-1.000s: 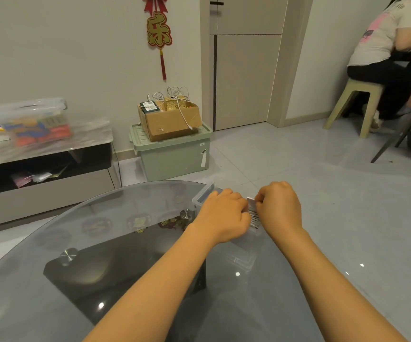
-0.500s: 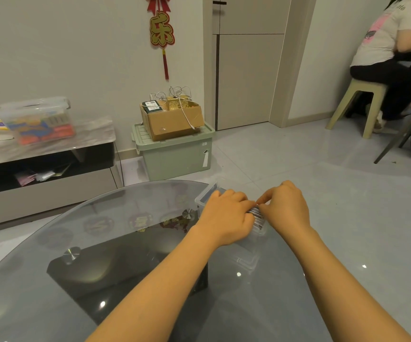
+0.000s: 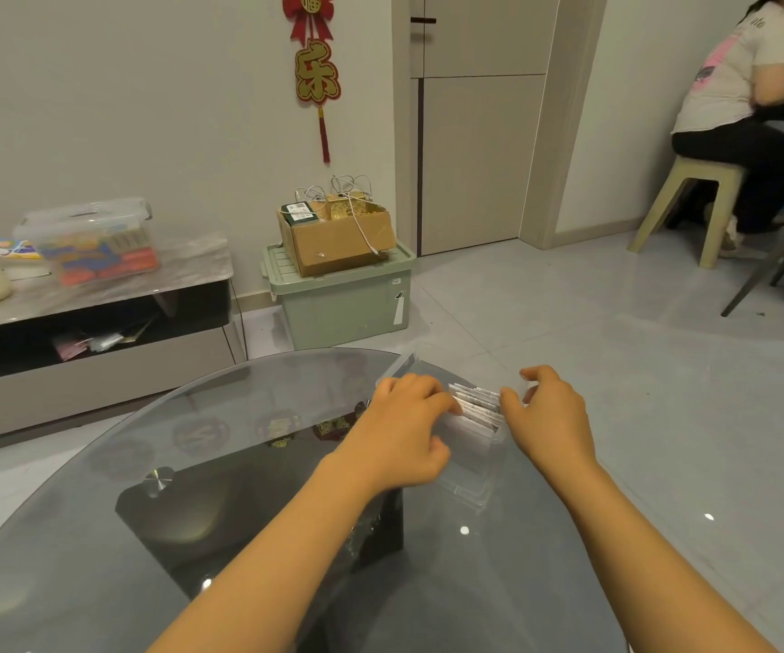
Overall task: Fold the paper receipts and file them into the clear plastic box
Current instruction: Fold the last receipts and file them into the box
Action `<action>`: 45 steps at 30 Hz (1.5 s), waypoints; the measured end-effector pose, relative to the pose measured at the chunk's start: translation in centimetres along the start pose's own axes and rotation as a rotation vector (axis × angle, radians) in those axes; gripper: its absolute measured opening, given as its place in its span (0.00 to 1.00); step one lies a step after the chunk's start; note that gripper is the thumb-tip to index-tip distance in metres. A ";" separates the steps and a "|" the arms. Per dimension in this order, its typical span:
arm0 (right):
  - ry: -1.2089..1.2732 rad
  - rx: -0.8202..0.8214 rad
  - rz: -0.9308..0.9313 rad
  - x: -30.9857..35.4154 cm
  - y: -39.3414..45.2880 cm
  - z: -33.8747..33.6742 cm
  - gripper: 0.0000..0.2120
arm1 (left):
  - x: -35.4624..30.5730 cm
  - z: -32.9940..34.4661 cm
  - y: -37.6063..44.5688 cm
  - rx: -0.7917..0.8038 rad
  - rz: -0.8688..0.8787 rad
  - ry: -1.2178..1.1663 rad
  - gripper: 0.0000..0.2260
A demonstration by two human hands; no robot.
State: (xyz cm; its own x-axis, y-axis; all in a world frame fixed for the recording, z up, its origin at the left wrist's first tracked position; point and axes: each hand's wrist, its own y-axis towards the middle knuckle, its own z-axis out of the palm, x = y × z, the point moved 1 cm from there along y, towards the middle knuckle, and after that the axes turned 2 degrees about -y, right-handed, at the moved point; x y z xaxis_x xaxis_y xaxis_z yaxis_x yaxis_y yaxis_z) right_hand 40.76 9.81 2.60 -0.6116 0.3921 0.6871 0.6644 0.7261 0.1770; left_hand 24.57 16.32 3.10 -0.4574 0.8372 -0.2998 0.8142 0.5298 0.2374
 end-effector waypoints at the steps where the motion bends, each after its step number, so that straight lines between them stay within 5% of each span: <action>1: 0.030 0.004 0.002 0.3 -0.3 -0.2 0.20 | 0.0 -0.1 -0.5 -0.015 0.003 0.037 0.17; 9: 0.158 0.024 -0.068 3.2 -1.9 -1.1 0.20 | -0.8 -2.8 -3.4 -0.282 -0.022 0.133 0.10; 22: 0.072 0.735 -0.443 6.2 -8.4 3.9 0.24 | 0.3 -3.8 -17.4 -0.327 -0.420 0.161 0.08; 29: -0.399 0.502 -0.617 4.3 -6.2 5.1 0.28 | 0.7 -3.6 -17.6 -0.378 -0.476 0.167 0.09; 33: -0.633 0.462 -0.521 2.5 -4.4 5.1 0.33 | 1.0 -3.4 -17.6 -0.409 -0.456 0.154 0.10; 38: -0.625 0.578 -0.385 1.1 -3.1 5.4 0.32 | 1.5 -2.8 -17.8 -0.405 -0.480 0.121 0.10; 45: -0.541 0.461 -0.383 1.8 -3.5 5.1 0.33 | 1.3 -2.8 -17.9 -0.418 -0.471 0.048 0.09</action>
State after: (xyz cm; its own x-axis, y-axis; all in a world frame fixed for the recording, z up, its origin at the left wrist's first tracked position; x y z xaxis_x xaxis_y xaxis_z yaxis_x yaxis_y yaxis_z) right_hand 35.10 10.84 -0.36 -0.9625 0.2025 0.1803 0.1950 0.9791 -0.0584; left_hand 8.40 8.28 1.00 -0.7562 0.5016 -0.4203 0.3179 0.8429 0.4341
